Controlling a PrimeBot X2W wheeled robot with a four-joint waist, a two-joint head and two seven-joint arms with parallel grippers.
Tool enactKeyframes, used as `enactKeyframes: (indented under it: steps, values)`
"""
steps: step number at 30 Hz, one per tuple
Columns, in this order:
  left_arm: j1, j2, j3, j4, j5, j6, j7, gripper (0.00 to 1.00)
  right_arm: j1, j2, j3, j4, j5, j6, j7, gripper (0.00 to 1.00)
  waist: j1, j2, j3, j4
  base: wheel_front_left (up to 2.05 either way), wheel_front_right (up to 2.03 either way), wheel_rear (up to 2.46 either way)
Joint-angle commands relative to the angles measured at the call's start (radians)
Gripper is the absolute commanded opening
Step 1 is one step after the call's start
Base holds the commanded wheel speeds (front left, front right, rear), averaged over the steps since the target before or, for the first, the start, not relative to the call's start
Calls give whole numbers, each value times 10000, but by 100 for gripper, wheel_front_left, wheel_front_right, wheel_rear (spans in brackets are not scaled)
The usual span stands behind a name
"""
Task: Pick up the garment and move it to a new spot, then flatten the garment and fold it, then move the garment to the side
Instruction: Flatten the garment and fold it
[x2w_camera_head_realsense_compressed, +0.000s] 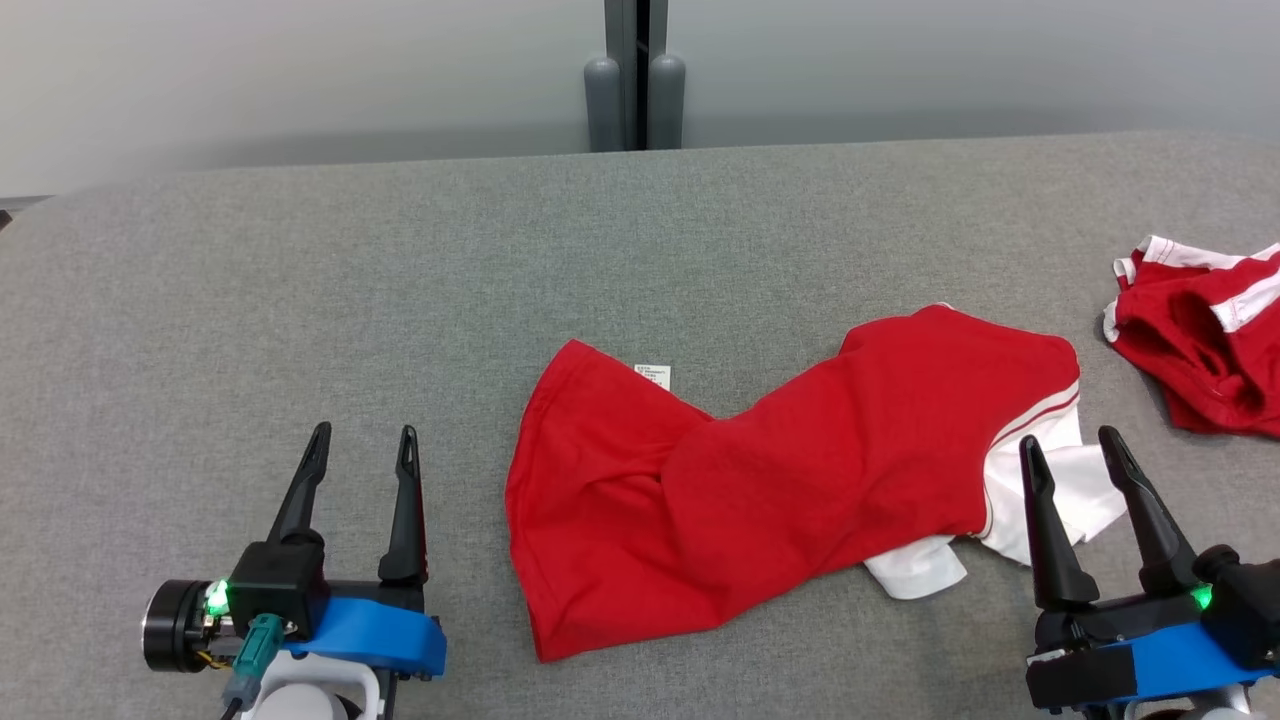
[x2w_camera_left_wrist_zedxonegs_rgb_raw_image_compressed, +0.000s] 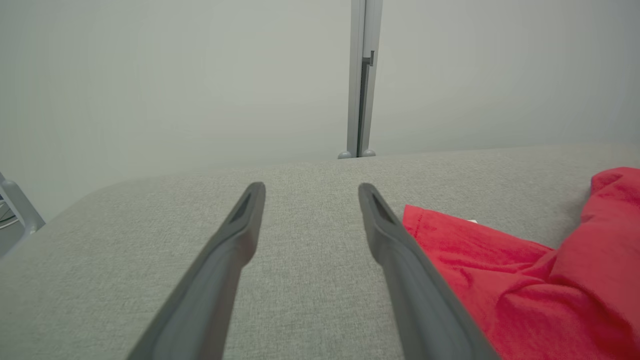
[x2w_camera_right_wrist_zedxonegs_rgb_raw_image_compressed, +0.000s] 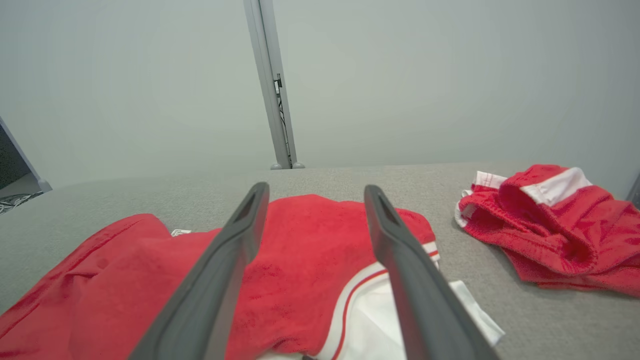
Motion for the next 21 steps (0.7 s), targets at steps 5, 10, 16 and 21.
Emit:
enactKeyframes:
  steps: [5,10,16,21]
  values:
    - [367,148,-47,-30,-34,85,68,100,-112,-229,-234,-603,-370,2,604,100,0,1,-311,4,0,0,0]
    - [555,189,-121,-141,-78,127,184,100,-12,-132,-417,-733,-316,2,947,100,0,1,-374,76,0,0,0]
    - [551,244,-154,-245,-138,159,243,100,-4,-42,-435,-794,-314,2,1014,100,0,1,-350,60,0,0,0]
    - [501,282,-201,-331,-132,177,293,100,-81,-32,-402,-730,-262,3,1034,100,0,1,-347,43,0,0,0]
